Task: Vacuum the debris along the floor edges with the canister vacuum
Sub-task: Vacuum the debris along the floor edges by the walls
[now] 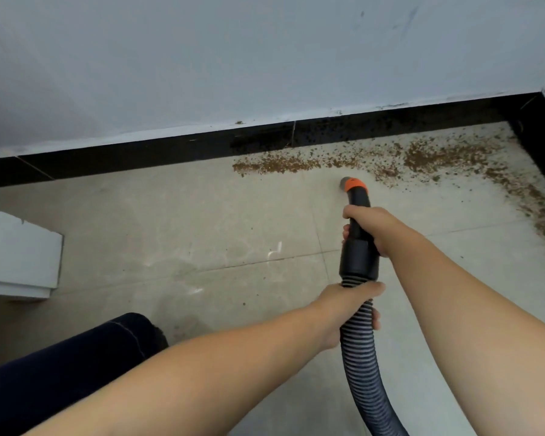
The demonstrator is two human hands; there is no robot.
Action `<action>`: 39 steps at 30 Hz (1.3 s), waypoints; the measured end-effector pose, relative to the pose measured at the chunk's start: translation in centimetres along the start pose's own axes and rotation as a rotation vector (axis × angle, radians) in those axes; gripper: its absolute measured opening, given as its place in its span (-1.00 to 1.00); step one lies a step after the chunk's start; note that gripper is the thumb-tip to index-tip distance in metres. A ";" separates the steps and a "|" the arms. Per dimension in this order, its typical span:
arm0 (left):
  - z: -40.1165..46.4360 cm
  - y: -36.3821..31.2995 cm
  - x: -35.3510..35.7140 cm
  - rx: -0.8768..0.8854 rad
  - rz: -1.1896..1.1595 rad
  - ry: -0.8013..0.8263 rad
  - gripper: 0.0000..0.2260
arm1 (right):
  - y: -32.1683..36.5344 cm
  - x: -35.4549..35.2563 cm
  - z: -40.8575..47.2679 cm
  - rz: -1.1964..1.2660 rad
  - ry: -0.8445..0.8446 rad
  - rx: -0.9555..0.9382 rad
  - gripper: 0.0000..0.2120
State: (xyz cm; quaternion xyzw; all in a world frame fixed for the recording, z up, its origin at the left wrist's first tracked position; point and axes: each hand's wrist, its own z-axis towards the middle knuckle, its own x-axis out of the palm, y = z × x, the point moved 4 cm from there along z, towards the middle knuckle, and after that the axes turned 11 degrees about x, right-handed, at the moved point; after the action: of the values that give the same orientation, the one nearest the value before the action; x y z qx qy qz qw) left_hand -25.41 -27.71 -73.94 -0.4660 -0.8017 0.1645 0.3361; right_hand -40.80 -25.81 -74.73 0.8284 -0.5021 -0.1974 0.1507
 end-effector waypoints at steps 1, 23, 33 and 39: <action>0.5 -0.6 0.1 -0.006 0.013 0.014 -0.79 | 0.4 -0.5 0.4 0.024 -0.002 0.004 -0.84; 1.0 -0.9 -3.7 -0.008 -0.085 -0.130 -0.80 | 2.5 6.0 0.9 -0.102 0.127 -0.047 -0.78; -1.3 -0.6 -6.3 -0.022 -0.131 -0.154 -0.81 | 1.7 10.7 -0.2 -0.181 0.207 -0.071 -0.85; -3.1 -2.2 -9.2 -0.146 0.010 -0.059 -0.82 | 1.8 13.8 -1.1 -0.195 0.276 -0.062 -0.87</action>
State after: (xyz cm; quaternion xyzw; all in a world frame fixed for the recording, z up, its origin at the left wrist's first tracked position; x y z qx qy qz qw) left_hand -21.56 -36.86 -74.00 -0.4884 -0.8187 0.1209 0.2766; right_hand -35.91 -38.89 -75.39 0.8873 -0.3878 -0.1107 0.2238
